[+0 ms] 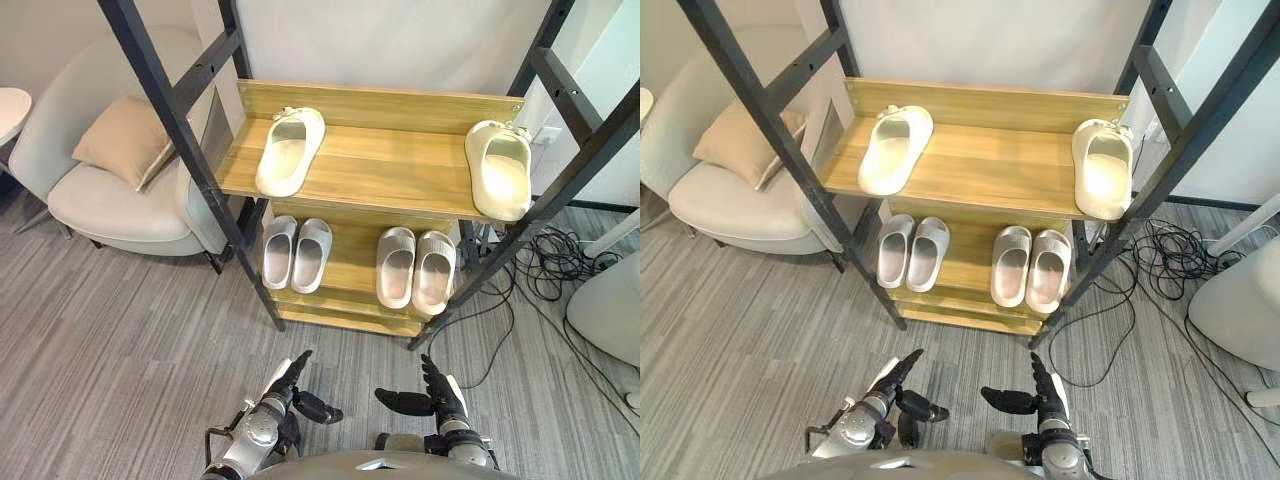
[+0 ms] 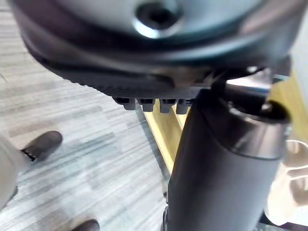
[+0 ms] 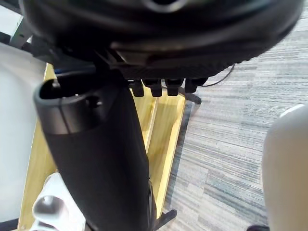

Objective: Organize the slippers on the shoe rack

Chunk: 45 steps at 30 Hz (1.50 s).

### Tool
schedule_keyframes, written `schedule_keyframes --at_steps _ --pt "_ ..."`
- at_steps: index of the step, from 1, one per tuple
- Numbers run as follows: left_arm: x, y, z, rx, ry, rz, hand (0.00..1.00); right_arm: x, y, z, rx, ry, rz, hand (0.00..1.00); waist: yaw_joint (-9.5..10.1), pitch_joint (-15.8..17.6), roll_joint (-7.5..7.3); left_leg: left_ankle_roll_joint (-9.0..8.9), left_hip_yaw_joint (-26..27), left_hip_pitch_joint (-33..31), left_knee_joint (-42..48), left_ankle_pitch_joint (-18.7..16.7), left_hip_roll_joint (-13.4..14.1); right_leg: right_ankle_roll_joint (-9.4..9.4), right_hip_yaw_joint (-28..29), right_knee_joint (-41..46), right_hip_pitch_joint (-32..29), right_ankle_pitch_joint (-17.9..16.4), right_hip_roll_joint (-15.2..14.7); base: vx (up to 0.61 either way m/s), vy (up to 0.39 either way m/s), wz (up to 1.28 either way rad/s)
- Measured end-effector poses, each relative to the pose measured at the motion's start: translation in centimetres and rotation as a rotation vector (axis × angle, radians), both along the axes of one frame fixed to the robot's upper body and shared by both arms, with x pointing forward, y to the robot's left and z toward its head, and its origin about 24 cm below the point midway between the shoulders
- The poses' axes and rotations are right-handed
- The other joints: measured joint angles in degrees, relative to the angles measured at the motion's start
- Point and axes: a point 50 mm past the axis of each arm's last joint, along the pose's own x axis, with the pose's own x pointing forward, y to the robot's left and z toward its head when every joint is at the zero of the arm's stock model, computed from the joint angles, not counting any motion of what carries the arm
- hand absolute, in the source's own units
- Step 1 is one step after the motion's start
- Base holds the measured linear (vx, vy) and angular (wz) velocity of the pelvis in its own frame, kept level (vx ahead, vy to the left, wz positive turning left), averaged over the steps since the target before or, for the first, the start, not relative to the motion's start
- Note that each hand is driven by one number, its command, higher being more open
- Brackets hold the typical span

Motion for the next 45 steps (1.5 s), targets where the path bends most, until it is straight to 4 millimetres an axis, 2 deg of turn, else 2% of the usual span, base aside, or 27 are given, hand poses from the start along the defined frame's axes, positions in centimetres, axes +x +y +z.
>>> schedule_keyframes --at_steps 4,8,10,12,14,19,25,30,34,36,41,45 --pt "-0.1 -1.2 1.1 -0.072 -0.029 -0.089 1.0 -0.2 -0.5 -0.3 0.001 0.013 -0.035 1.0 -0.1 -0.43 0.42 0.19 -0.01 0.55 -0.06 -0.13 -0.28 0.05 0.04 -1.18 1.11 0.37 -0.09 -0.05 0.018 0.0" --pt "0.6 -3.5 3.5 -0.218 -0.099 -0.183 1.0 -0.7 -1.4 -0.9 0.025 0.041 -0.12 1.0 -0.15 -0.81 0.9 0.19 -0.24 0.71 -0.02 -0.11 -0.52 -0.06 -0.17 -1.51 1.55 0.42 -0.26 0.0 0.004 0.03" --pt "0.6 -5.7 5.4 -0.333 -0.14 -0.252 1.0 -1.4 -2.3 -1.3 0.025 0.074 -0.165 1.0 -0.34 -1.26 1.23 0.48 -0.5 1.0 -0.01 -0.03 -0.66 0.02 -0.45 -1.94 2.16 0.38 -0.3 0.03 -0.005 0.06" --pt "0.5 -7.1 6.7 -0.413 -0.167 -0.313 1.0 -2.1 -2.8 -1.6 0.011 0.106 -0.17 1.0 -0.56 -1.54 1.46 0.48 -0.85 1.25 -0.01 -0.05 -0.87 0.11 -0.77 -2.42 2.83 0.4 -0.27 0.04 -0.009 0.09" --pt "0.2 -9.4 8.9 -0.551 -0.205 -0.408 1.0 -3.5 -3.3 -2.1 0.0 0.16 -0.176 1.0 -1.01 -1.93 1.95 0.47 -1.52 1.61 -0.02 -0.2 -0.99 0.02 -1.55 -3.09 3.82 0.19 -0.16 0.05 -0.02 0.13" --pt "1.2 -11.4 12.6 -0.705 -0.301 -0.474 1.0 -4.2 -3.8 -2.2 -0.011 0.18 -0.172 1.0 -1.75 -2.45 2.68 0.21 -1.53 1.83 -0.05 -0.38 -0.36 -0.27 -1.6 -3.12 3.99 -0.04 0.48 0.01 -0.022 0.0" --pt "3.0 -11.5 15.9 -0.755 -0.47 -0.44 1.0 -4.7 -3.6 -2.4 -0.014 0.203 -0.15 1.0 -1.68 -2.89 2.19 -0.03 -1.65 2.75 -0.31 -0.58 -0.06 -0.5 -1.73 -3.4 5.04 -0.19 0.81 -0.01 -0.004 0.0" --pt "5.5 -11.0 18.4 -0.753 -0.613 -0.35 1.0 -5.0 -3.4 -2.5 -0.011 0.214 -0.144 1.0 -1.61 -3.51 1.15 -0.07 -1.63 2.48 -0.3 -0.61 -0.08 -0.46 -1.67 -3.41 4.79 -0.2 0.75 0.0 0.0 0.0" --pt "8.1 -9.6 22.5 -0.739 -0.855 -0.25 1.0 -5.7 -3.2 -2.9 -0.016 0.249 -0.135 1.0 -1.56 -3.88 0.43 -0.08 -1.61 2.33 -0.04 -0.62 -0.12 -0.44 -1.62 -3.37 4.76 -0.19 0.75 0.0 0.0 0.0" --pt "9.4 -9.0 24.4 -0.676 -0.994 -0.207 1.0 -5.7 -3.1 -2.9 -0.014 0.25 -0.134 1.0 -1.56 -4.01 0.17 -0.08 -1.61 2.33 -0.04 -0.62 -0.12 -0.44 -1.61 -3.33 4.77 -0.19 0.76 0.0 0.0 0.0" --pt "11.2 -8.1 27.5 -0.582 -1.191 -0.148 1.0 -5.6 -3.1 -2.9 -0.025 0.251 -0.117 1.0 -1.68 -4.16 -0.04 -0.08 -1.58 2.35 -0.06 -0.62 -0.14 -0.44 -1.58 -3.31 4.74 -0.19 0.73 0.0 0.0 0.0" --pt "13.3 -6.7 27.7 -0.414 -1.271 -0.109 1.0 -5.3 -3.0 -3.0 -0.029 0.25 -0.097 1.0 -2.24 -4.3 -0.12 -0.08 -1.51 2.54 -0.29 -0.62 -0.09 -0.47 -1.64 -3.49 4.83 -0.17 0.8 0.0 0.0 0.0"
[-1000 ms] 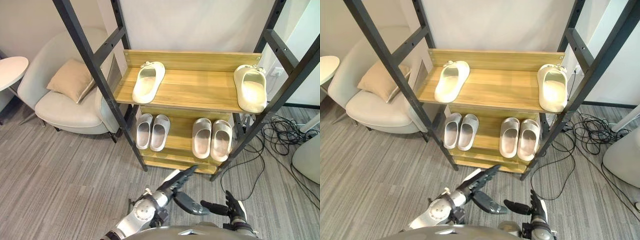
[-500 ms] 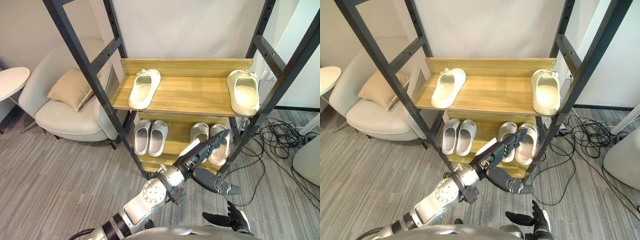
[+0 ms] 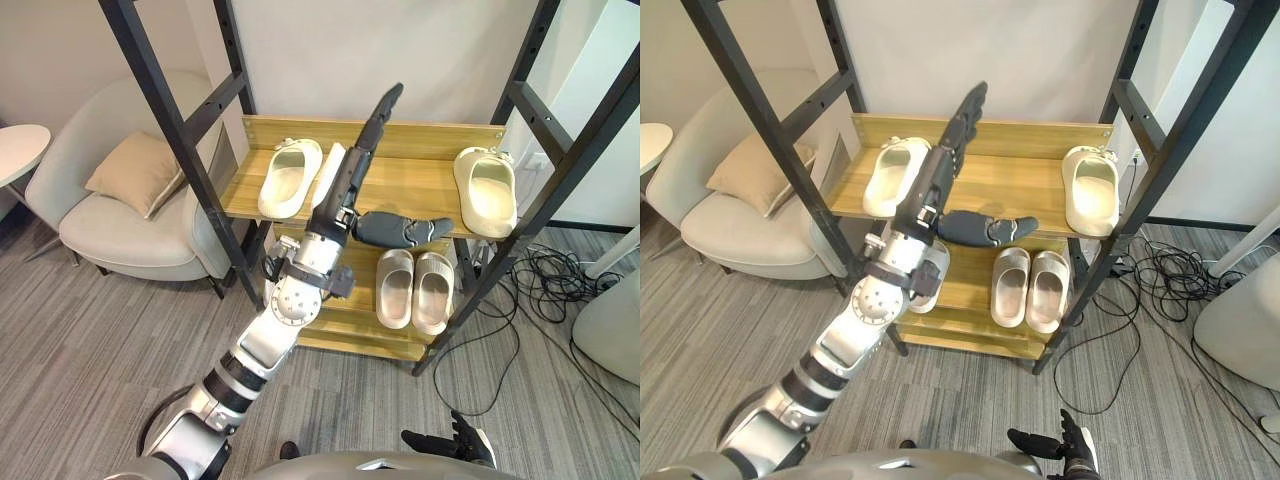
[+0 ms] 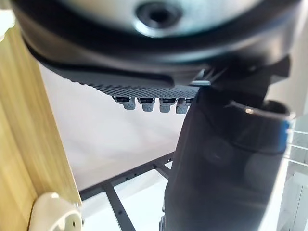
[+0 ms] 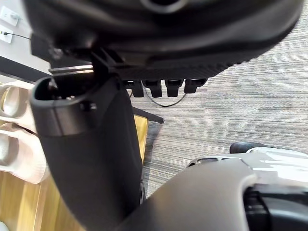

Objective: Organize the slippers on the shoe rack

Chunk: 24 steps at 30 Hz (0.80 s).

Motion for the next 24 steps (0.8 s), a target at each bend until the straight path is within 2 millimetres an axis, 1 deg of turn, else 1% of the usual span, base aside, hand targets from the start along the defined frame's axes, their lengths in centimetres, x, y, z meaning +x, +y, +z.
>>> schedule_keyframes --at_steps 2,3,4,5,6,7,8,10,14,19,22,24 --pt "0.8 0.8 -0.3 0.057 -0.009 0.053 1.0 0.1 0.1 0.0 0.001 -0.001 0.004 1.0 -0.3 0.0 0.0 0.0 0.03 0.0 -0.01 0.0 0.01 -0.01 0.01 -0.09 -0.01 0.01 0.01 0.0 0.0 0.0" --pt "1.6 1.9 -0.6 0.124 -0.02 0.118 1.0 0.2 0.1 0.0 0.002 -0.005 0.007 1.0 -0.89 0.04 -0.06 -0.01 0.07 -0.02 -0.01 -0.01 0.01 0.0 0.03 -0.2 -0.01 0.04 0.01 0.0 0.0 0.0" --pt "1.9 2.2 -0.6 0.148 -0.023 0.136 1.0 0.2 0.1 0.0 0.002 -0.005 0.007 1.0 -0.98 0.05 -0.08 -0.02 0.13 -0.07 -0.01 -0.02 0.02 0.02 0.11 -0.2 -0.11 0.05 0.01 0.0 0.0 -0.04" --pt "2.4 2.8 -0.5 0.215 -0.048 0.186 1.0 0.2 0.2 0.0 0.003 -0.004 0.006 1.0 -1.04 0.11 -0.19 -0.09 0.26 -0.15 0.01 -0.07 0.03 0.03 0.22 -0.39 -0.17 0.14 0.03 0.0 0.0 -0.05" --pt "2.9 3.5 -0.1 0.273 -0.087 0.238 1.0 0.3 0.3 -0.1 0.006 -0.004 0.005 1.0 -1.06 0.24 -0.41 -0.13 0.39 -0.21 0.18 -0.11 0.02 0.08 0.37 -0.59 -0.19 0.26 0.05 0.0 0.0 -0.05" --pt "3.1 3.8 0.4 0.305 -0.119 0.266 1.0 0.3 0.3 -0.1 0.006 -0.006 0.005 1.0 -1.01 0.32 -0.54 -0.19 0.44 -0.35 0.23 -0.18 0.02 0.07 0.35 -0.73 -0.3 0.29 0.07 0.0 0.0 0.0" --pt "3.1 3.8 0.4 0.306 -0.12 0.267 1.0 0.3 0.3 -0.1 0.006 -0.006 0.005 1.0 -1.01 0.32 -0.54 -0.19 0.44 -0.36 0.23 -0.18 0.02 0.07 0.35 -0.74 -0.29 0.29 0.07 0.0 0.0 0.0" --pt "3.8 4.9 1.2 0.414 -0.207 0.349 1.0 0.4 0.4 -0.1 0.007 -0.006 0.005 1.0 -1.07 0.48 -0.81 -0.28 0.72 -0.39 0.24 -0.27 0.0 0.05 0.53 -1.37 -0.17 0.53 0.11 0.01 0.005 -0.05" --pt "4.9 6.9 1.9 0.568 -0.267 0.488 1.0 0.6 0.5 -0.1 0.005 -0.01 0.012 1.0 -1.32 0.52 -0.82 -0.32 1.66 -0.39 0.25 -0.6 0.01 0.03 1.43 -1.86 -0.44 0.77 0.13 0.02 0.006 -0.11" --pt "5.4 7.8 2.2 0.636 -0.284 0.568 1.0 0.7 0.5 0.0 0.004 -0.02 0.012 1.0 -1.55 0.82 -0.76 -0.37 2.04 -0.51 0.26 -0.66 0.03 -0.03 2.05 -1.97 -0.82 0.87 0.14 0.0 0.005 -0.06" --pt "5.7 8.6 3.3 0.664 -0.319 0.656 1.0 0.8 0.5 0.0 0.005 -0.027 0.006 1.0 -1.55 0.97 -0.77 -0.33 2.86 -0.77 0.26 -0.69 0.14 -0.05 3.05 -1.71 -1.69 1.01 0.21 -0.01 0.009 -0.15" --pt "5.9 9.2 4.6 0.685 -0.36 0.732 1.0 0.9 0.5 0.0 0.006 -0.032 0.005 1.0 -1.76 1.0 -0.78 -0.28 3.15 -1.08 0.26 -0.72 0.14 0.01 3.56 -1.58 -2.31 1.18 0.21 -0.02 0.013 -0.09"
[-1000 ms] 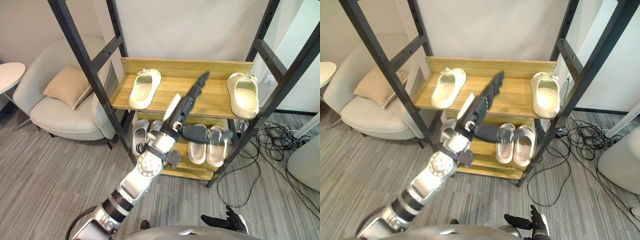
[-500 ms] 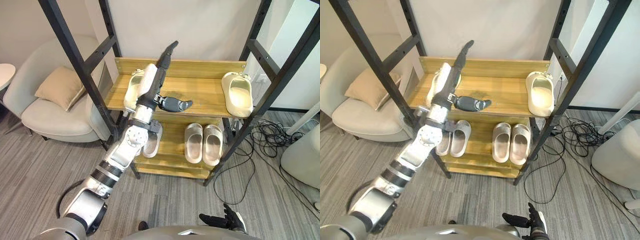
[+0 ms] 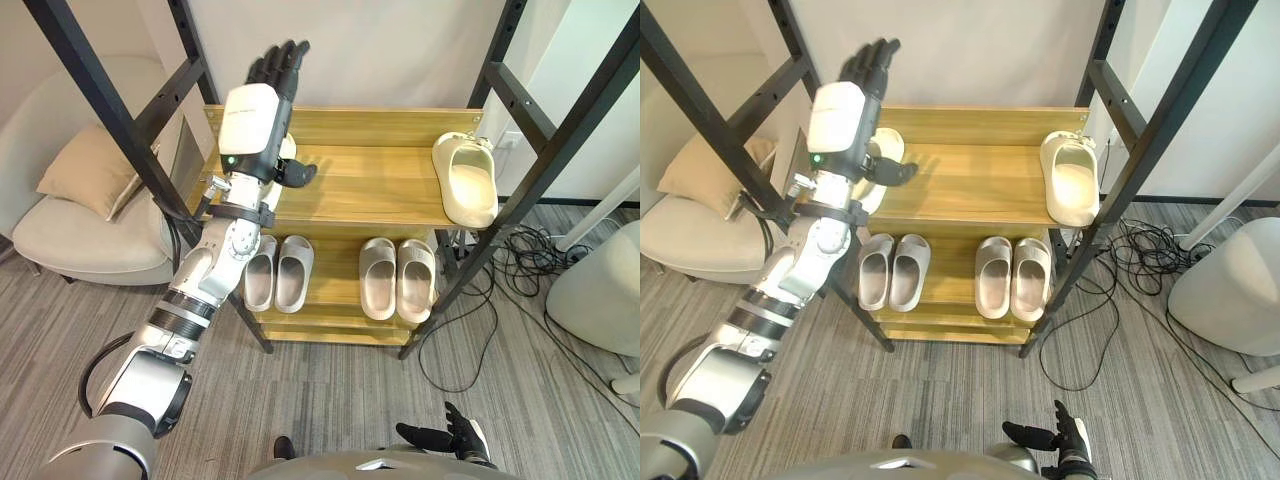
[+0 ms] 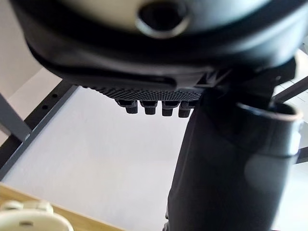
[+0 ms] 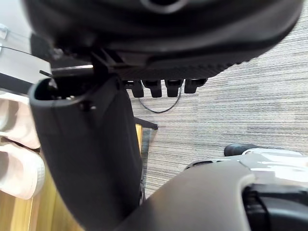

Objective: Organize the slippers on the shoe rack

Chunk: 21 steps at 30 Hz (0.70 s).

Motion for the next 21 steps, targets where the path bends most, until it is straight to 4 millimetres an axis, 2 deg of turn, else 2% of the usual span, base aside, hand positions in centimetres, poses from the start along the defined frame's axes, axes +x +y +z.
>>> schedule_keyframes --at_steps 4,17,21 --pt "0.1 0.8 1.2 0.021 -0.063 0.074 1.0 0.1 0.0 0.0 0.001 -0.006 0.0 1.0 -0.23 0.01 -0.02 0.06 0.23 -0.42 0.0 -0.04 0.01 0.03 0.65 0.29 -0.83 0.11 0.0 -0.03 0.015 -0.06" --pt "0.3 3.5 1.9 0.034 -0.096 0.271 1.0 0.4 0.1 0.1 0.002 -0.016 0.003 1.0 -0.24 0.81 -0.16 0.01 0.94 -0.83 0.0 -0.25 0.03 -0.09 0.89 -0.2 -1.33 0.28 0.02 0.0 0.001 -0.01" --pt "0.3 3.6 1.9 0.036 -0.093 0.279 1.0 0.4 0.1 0.1 0.003 -0.016 0.004 1.0 -0.09 0.83 -0.14 -0.08 1.29 -0.83 0.0 -0.4 0.03 -0.1 1.07 -0.55 -1.31 0.32 0.03 0.01 0.003 -0.03"
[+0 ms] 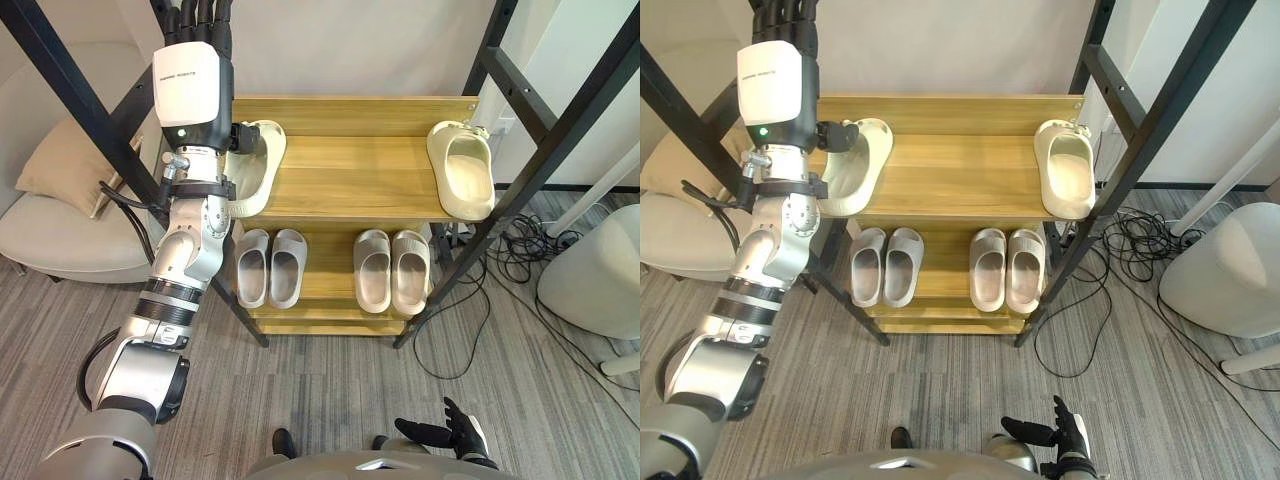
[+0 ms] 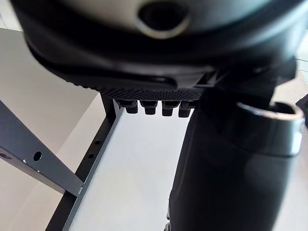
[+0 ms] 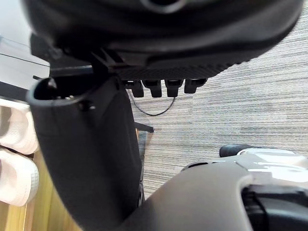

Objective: Organize the slippers on the shoe rack

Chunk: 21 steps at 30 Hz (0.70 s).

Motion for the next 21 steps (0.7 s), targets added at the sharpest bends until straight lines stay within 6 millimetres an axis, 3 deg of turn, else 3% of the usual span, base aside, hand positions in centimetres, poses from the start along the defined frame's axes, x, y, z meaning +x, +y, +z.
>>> schedule_keyframes --at_steps 13,21 --pt "0.4 0.6 -1.0 0.003 0.059 0.024 1.0 0.2 -0.1 0.1 -0.006 -0.01 0.001 1.0 0.0 0.88 0.44 -0.16 0.57 -0.18 0.0 -0.69 0.06 -0.04 0.36 -1.12 0.09 0.2 0.1 0.0 0.001 0.0" --pt "0.8 2.0 -1.6 0.005 0.106 0.073 1.0 0.5 -0.1 0.3 -0.011 -0.025 0.003 1.0 0.12 1.62 0.64 -0.28 1.99 -0.19 0.01 -0.81 0.08 -0.22 1.68 -1.29 -0.57 0.33 0.11 0.01 0.005 -0.08"
